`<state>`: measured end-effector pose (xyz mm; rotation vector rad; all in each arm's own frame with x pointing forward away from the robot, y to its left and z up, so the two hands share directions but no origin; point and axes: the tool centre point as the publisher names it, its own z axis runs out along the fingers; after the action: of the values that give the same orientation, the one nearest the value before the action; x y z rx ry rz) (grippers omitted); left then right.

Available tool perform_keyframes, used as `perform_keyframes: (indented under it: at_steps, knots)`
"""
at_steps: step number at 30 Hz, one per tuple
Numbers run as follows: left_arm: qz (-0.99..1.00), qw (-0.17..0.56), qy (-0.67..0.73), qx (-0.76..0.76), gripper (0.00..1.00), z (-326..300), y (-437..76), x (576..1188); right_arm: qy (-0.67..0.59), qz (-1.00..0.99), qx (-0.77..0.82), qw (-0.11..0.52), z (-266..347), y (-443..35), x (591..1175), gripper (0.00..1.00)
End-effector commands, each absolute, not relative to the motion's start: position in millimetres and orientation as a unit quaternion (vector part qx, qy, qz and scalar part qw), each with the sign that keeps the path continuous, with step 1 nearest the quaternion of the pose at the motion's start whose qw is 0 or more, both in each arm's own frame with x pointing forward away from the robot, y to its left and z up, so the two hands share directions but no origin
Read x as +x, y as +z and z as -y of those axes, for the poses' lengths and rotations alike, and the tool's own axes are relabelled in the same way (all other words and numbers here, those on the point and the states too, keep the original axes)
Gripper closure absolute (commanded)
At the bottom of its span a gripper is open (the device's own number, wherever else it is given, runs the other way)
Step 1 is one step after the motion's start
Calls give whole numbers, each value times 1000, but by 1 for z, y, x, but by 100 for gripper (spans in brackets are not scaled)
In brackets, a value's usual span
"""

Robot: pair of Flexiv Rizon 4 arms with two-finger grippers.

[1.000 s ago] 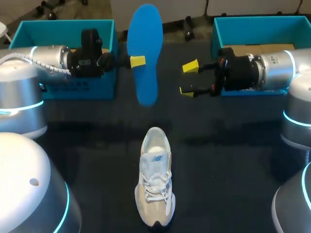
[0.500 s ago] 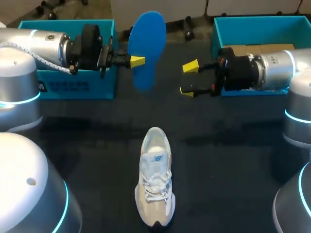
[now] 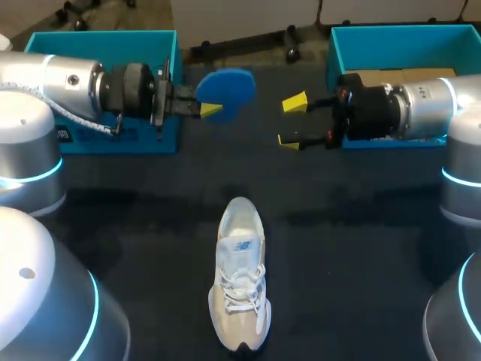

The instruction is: Take the shoe out of the shoebox, open the shoe tongue, remove and reinsert the insole, then place the shoe into the shoebox

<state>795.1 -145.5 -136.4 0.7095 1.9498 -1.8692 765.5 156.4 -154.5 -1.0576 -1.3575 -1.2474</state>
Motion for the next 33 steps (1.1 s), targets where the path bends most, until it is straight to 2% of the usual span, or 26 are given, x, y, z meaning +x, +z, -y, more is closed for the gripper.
perform_keyframes:
  at_steps: [1, 5, 19, 25, 26, 33]
  knots:
    - [-632, 320, -591, 386, 100, 150, -142, 792, -512, 559, -435, 486, -158, -155, 766, 0]
    - [-624, 344, -566, 415, 100, 144, -143, 795, -512, 559, -435, 486, -158, -155, 766, 0]
    - [-585, 359, -596, 417, 100, 147, -146, 793, -512, 559, -435, 486, -158, -155, 766, 0]
    - [-538, 436, -569, 444, 100, 150, -153, 790, -512, 559, -435, 486, -158, -155, 766, 0]
    - [-524, 472, -540, 459, 100, 152, -152, 788, -512, 559, -435, 486, -158, -155, 766, 0]
    - [-508, 543, -453, 492, 100, 159, -148, 784, -512, 559, -435, 486, -158, -155, 766, 0]
